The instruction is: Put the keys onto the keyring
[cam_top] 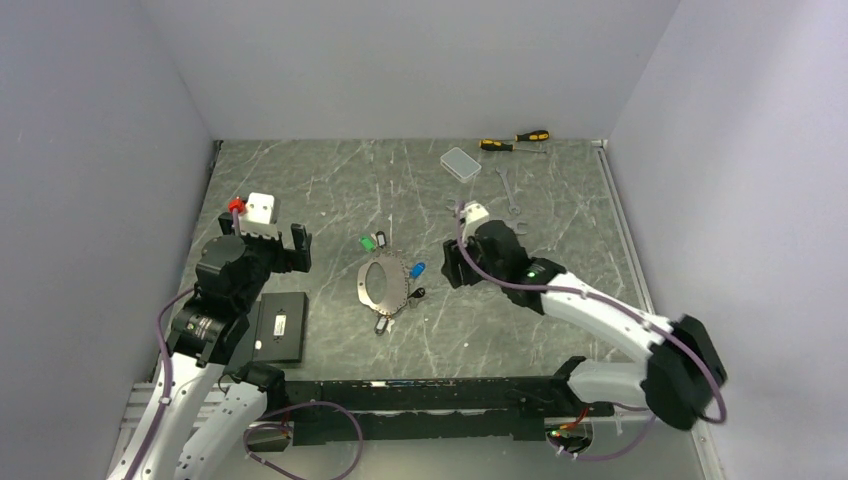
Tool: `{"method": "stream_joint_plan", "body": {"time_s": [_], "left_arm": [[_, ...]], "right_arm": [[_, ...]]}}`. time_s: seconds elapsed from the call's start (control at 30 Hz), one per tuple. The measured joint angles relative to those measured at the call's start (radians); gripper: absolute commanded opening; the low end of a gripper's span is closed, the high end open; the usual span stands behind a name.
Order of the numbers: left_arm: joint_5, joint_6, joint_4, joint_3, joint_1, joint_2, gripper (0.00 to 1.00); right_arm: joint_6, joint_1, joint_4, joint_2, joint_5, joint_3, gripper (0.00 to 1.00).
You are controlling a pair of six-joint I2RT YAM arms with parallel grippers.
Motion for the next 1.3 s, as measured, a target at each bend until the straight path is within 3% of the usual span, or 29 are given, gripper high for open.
{"method": "stream_joint_plan", "body": {"time_s": [0.03, 0.07, 0.1, 0.37, 0.67, 1.3], "left_arm": [[0.0, 0.0, 0.0, 0.0, 0.0, 0.0, 0.99], [0.0, 0.0, 0.0, 0.0, 0.0, 0.0, 0.99], [0.0, 0.0, 0.0, 0.0, 0.0, 0.0, 0.99], [0.035, 0.0, 0.007, -0.003, 0.003, 0.056, 0.99], [0.046, 0.001, -0.007, -0.003, 0.005, 0.131, 0.99], [-0.031, 0.003, -0.039, -0.003, 0.005, 0.118, 0.99]], "right_arm": [[-0.004, 0.001, -0.002, -0.043, 0.016, -0.002, 0.68], [-0.01, 0.001, -0.002, -0.093, 0.035, -0.006, 0.93], [-0.013, 0.001, -0.005, -0.135, 0.05, -0.01, 0.99], [-0.014, 0.001, -0.006, -0.506, 0.166, -0.064, 1.0], [0.108, 0.001, -0.002, -0.783, 0.302, -0.166, 1.0], [0.186, 0.001, -0.076, -0.887, 0.313, -0.201, 1.0]]}}
